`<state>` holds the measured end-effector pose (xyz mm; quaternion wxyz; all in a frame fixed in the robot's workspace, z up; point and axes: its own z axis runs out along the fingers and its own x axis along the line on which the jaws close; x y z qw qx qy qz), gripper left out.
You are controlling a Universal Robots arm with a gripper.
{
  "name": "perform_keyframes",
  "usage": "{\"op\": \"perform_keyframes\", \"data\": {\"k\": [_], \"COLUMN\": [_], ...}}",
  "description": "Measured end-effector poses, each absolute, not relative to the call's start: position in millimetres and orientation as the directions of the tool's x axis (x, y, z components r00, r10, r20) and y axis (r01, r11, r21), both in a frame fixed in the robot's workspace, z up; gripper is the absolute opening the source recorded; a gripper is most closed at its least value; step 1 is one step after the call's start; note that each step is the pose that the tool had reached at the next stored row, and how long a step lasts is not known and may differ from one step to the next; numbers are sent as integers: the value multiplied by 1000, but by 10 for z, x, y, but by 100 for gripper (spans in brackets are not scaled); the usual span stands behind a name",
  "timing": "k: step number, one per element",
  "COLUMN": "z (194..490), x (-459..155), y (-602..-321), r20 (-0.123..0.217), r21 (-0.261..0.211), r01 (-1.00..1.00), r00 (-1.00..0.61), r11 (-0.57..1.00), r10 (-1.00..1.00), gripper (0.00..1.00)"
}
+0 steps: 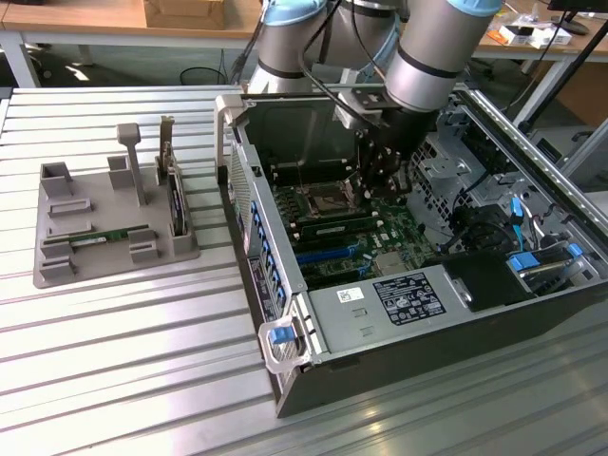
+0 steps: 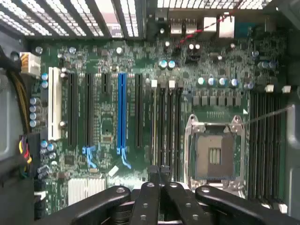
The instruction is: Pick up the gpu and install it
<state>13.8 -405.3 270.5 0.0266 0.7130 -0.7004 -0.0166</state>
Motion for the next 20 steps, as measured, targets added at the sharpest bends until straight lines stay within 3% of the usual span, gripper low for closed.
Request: {"op": "perform_keyframes", "data": {"k": [6, 20], "z": [2704, 2955], "x": [840, 902], "y": [-4053, -4053], "r20": [13, 13], "r21": [74, 74], "r01": [-997, -997], "r00": [24, 24], "r11": [-23, -23], "r10": [-1000, -1000], "gripper": [11, 11]}}
